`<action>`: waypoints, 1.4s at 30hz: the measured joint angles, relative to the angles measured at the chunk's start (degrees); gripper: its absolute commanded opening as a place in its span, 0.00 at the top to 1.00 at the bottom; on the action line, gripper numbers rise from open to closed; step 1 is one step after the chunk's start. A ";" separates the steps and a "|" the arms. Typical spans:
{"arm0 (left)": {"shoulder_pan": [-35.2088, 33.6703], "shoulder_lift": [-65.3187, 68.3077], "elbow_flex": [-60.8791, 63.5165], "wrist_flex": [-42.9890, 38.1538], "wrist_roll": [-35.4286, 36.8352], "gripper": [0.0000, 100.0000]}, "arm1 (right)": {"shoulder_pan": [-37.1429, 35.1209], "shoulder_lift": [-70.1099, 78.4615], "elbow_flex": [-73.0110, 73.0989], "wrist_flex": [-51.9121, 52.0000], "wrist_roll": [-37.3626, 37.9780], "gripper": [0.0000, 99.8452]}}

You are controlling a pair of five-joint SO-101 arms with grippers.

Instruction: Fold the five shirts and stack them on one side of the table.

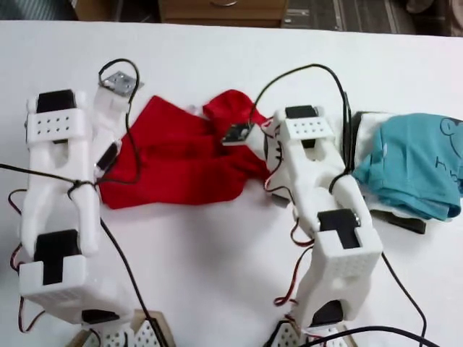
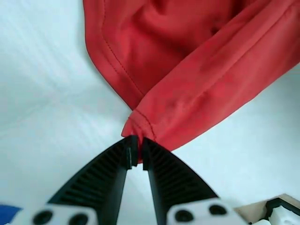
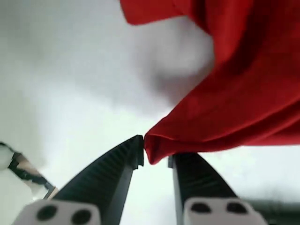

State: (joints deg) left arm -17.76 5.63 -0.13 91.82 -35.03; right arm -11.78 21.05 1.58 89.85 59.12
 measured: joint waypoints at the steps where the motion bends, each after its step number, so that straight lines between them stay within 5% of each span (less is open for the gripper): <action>1: 0.00 0.00 0.00 0.00 0.00 0.98 | -0.09 0.00 0.00 -0.62 -0.70 0.79; 26: -0.88 0.00 0.00 0.00 0.00 0.98 | 1.32 7.12 -0.26 -2.90 -1.76 0.80; 34: -0.97 0.00 0.00 0.00 0.00 0.98 | 3.08 8.18 -3.69 -3.43 -2.02 0.98; 42: -0.97 0.00 0.00 0.00 0.00 0.98 | 3.16 8.35 -5.98 -2.99 -2.11 0.98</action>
State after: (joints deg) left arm -18.73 5.63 -0.13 91.82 -35.03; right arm -8.62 29.41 -4.40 86.86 57.01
